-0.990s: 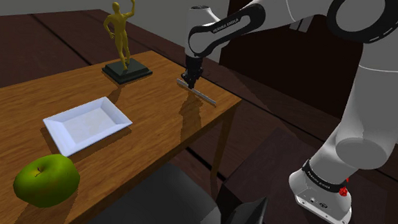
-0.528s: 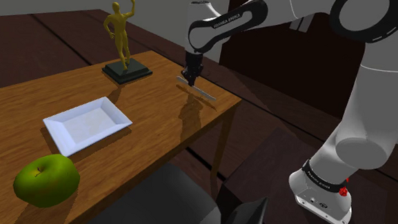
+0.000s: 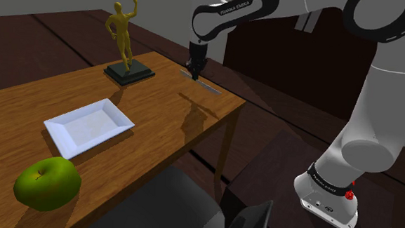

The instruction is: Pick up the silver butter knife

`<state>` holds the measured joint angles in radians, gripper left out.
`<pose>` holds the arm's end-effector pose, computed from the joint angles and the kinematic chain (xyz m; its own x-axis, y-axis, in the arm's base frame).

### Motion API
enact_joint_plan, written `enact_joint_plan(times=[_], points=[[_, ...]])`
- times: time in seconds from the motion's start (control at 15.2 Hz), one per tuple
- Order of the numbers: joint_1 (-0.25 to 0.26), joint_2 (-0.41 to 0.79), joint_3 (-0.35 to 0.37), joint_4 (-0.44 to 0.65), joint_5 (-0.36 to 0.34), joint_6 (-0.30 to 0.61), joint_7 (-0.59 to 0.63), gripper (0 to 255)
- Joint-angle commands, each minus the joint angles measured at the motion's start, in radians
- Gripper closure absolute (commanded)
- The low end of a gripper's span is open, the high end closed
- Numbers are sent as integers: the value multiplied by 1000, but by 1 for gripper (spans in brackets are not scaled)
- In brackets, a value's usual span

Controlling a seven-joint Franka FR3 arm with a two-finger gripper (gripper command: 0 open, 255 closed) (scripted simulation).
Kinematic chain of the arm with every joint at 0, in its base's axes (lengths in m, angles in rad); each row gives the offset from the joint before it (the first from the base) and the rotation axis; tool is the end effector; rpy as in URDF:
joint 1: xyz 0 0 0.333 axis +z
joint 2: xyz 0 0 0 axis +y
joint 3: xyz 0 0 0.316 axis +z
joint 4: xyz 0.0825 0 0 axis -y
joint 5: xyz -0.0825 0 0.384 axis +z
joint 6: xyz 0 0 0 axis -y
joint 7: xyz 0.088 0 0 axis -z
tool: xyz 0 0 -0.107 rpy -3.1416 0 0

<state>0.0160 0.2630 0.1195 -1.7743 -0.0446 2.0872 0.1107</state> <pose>0.6301 0.0785 0.4163 0.9978 0.0410 0.0525 0.0408 -0.9992 0.0031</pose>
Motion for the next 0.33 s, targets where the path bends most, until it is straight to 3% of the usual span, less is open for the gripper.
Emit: enact_joint_plan(times=[0.0,0.26], points=[[0,-10,1,15,2,-25,-1,255],[0,-18,1,34,3,-52,-2,255]])
